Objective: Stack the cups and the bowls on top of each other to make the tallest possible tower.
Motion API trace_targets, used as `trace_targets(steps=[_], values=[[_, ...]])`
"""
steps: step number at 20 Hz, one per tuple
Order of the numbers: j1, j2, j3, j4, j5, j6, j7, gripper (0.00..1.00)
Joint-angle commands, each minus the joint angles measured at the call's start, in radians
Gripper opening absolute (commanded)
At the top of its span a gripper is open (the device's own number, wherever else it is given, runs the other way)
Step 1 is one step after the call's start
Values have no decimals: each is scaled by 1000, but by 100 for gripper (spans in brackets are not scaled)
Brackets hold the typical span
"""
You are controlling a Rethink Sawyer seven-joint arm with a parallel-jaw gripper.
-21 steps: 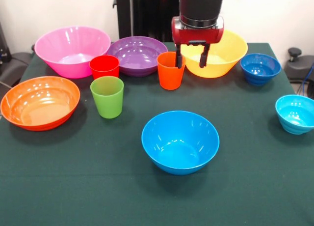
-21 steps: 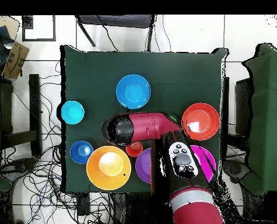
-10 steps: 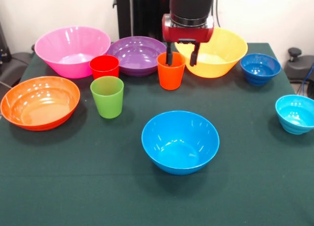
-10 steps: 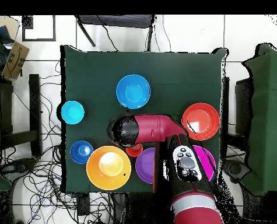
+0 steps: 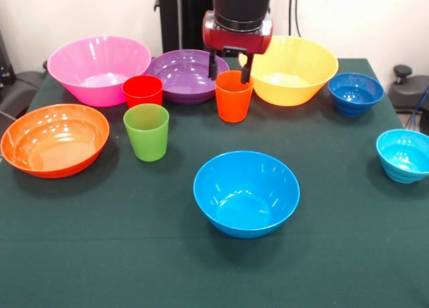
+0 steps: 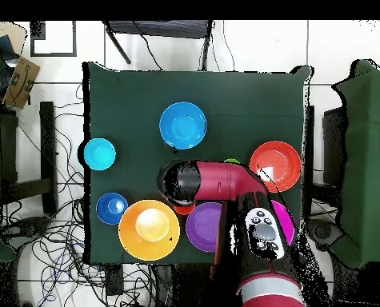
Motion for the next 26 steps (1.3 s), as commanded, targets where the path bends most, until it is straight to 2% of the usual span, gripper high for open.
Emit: trace_targets(steps=[1, 7, 15, 21, 26], values=[[28, 38, -5, 40, 65, 42, 200, 100], [31, 50, 6, 59, 103, 9, 199, 100], [49, 57, -25, 59, 68, -49, 181, 100], [33, 62, -26, 76, 24, -113, 128, 100], [18, 74, -22, 96, 16, -166, 117, 100]])
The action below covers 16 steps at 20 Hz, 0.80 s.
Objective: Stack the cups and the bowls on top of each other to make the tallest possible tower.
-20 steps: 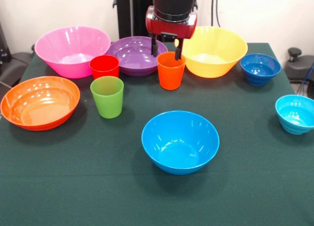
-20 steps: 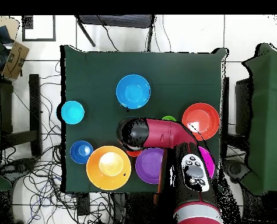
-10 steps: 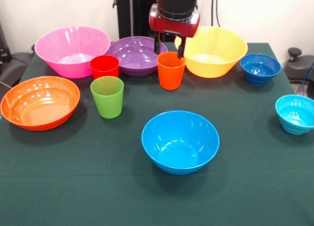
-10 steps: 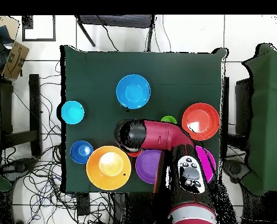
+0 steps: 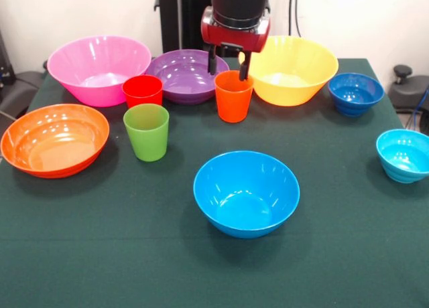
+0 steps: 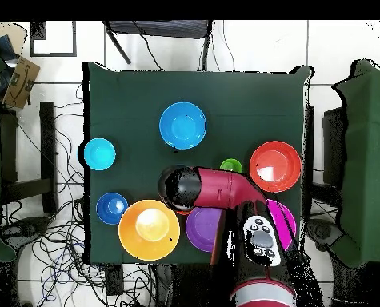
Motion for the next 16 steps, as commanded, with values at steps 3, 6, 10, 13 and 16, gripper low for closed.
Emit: trace_targets(steps=[3, 6, 10, 13, 16], values=[[-27, 83, 46, 60, -50, -161, 72, 100], [-34, 99, 54, 66, -50, -198, 69, 100], [-31, 114, 49, 57, -54, -208, 61, 100], [-32, 115, 49, 53, -55, -202, 51, 100], [-35, 114, 52, 57, -53, -201, 47, 100]])
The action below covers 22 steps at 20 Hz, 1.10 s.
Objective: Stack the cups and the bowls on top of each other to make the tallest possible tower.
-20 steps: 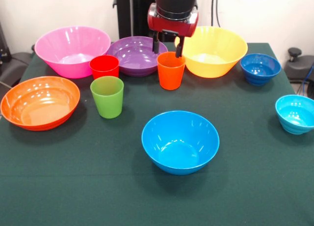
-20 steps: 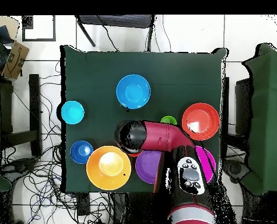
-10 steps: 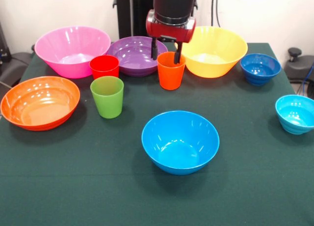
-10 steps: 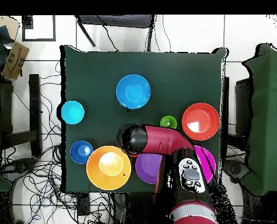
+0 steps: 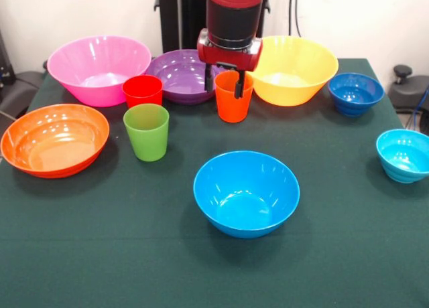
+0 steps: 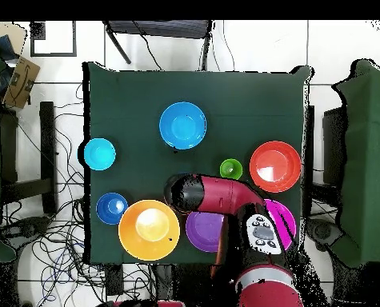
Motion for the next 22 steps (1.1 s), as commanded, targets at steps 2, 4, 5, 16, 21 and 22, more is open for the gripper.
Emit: trace_targets(steps=[2, 4, 5, 16, 21, 22], values=[[-13, 32, 56, 37, -54, -57, 46, 100], [-18, 29, 59, 52, -57, -69, 45, 100], [-21, 30, 60, 53, -58, -71, 43, 100], [-47, 21, 91, 44, -55, -51, 14, 100], [-25, 21, 26, 36, -60, -95, 75, 100], [-27, 18, 15, 41, -64, -103, 79, 100]])
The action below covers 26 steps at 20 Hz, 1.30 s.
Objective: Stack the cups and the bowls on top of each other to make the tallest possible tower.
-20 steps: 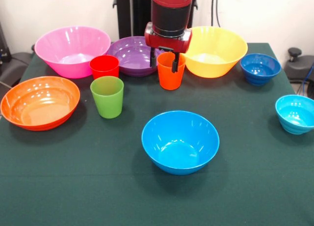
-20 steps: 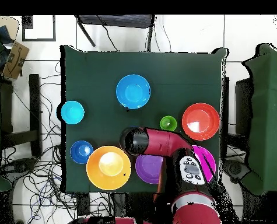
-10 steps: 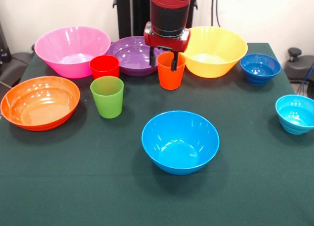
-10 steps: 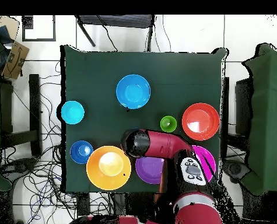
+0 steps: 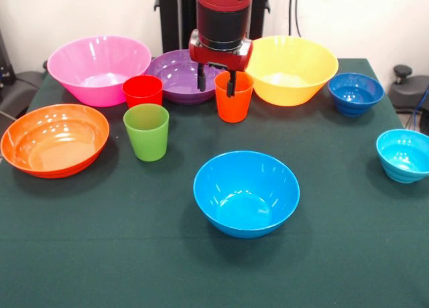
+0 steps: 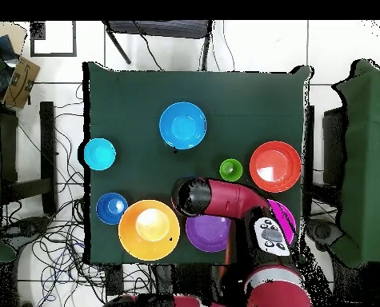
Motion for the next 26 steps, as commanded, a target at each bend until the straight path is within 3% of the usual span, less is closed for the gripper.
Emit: trace_targets(steps=[1, 8, 13, 20, 26], values=[[-1, -3, 4, 44, -71, -112, 83, 100], [-26, -1, -103, 96, -58, -177, 156, 100], [-36, 24, -147, 119, 7, -207, 211, 100], [-124, 57, -125, 198, 115, -288, 308, 100], [-127, 74, -114, 222, 196, -256, 378, 100]])
